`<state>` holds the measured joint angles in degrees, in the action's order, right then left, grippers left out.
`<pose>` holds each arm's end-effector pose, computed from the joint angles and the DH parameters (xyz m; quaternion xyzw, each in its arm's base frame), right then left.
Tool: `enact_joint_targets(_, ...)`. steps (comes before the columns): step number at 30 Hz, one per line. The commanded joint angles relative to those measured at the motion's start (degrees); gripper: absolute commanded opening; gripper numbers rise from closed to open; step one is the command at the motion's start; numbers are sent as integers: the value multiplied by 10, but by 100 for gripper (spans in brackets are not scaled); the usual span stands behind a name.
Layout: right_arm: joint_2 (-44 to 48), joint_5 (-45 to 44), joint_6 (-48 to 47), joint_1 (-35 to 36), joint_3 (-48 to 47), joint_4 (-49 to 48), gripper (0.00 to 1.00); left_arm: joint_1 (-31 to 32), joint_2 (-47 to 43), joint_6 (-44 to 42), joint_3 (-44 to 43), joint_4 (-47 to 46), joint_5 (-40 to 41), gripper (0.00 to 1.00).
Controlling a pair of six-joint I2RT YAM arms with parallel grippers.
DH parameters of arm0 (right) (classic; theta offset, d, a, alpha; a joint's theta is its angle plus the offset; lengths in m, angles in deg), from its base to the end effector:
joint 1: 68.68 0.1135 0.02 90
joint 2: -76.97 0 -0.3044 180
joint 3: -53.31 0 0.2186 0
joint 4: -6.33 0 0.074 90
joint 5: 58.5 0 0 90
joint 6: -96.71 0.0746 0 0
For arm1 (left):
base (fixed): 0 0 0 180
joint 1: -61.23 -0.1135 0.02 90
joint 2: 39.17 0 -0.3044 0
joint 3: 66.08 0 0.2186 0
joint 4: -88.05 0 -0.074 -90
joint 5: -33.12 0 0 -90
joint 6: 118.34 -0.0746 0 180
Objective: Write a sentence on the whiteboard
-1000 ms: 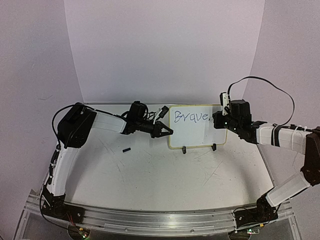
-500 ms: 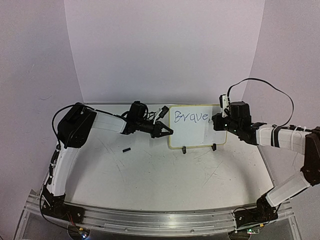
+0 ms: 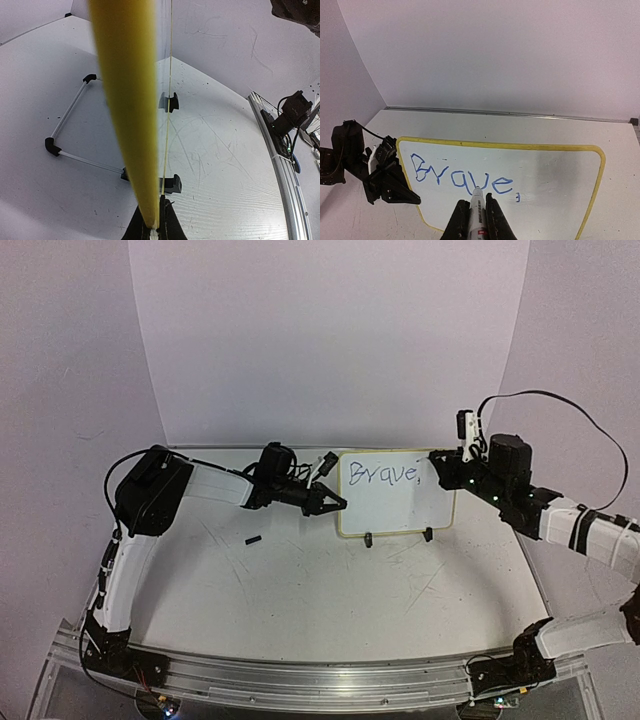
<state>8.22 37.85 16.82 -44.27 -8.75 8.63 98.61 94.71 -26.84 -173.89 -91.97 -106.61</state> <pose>0.2453 0.1204 0.3486 -0.1302 0.7488 0.2326 0.6068 0.3923 -0.3713 0.1832 0.4489 0.6636 -0.4963 0.3344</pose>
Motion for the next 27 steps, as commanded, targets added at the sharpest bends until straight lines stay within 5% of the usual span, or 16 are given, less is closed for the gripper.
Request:
enact_joint_targets(1, -37, 31, -30, 13, -21, 2, 0, -2, 10, -45, 8, 77, 77, 0)
enact_joint_targets(11, -158, 43, -46, 93, -69, -31, 0, -2, 7, -47, 8, 77, 78, 0)
enact_joint_targets(27, -228, 18, -64, 138, -124, -21, 0, -3, 7, -43, 10, 77, 69, 0)
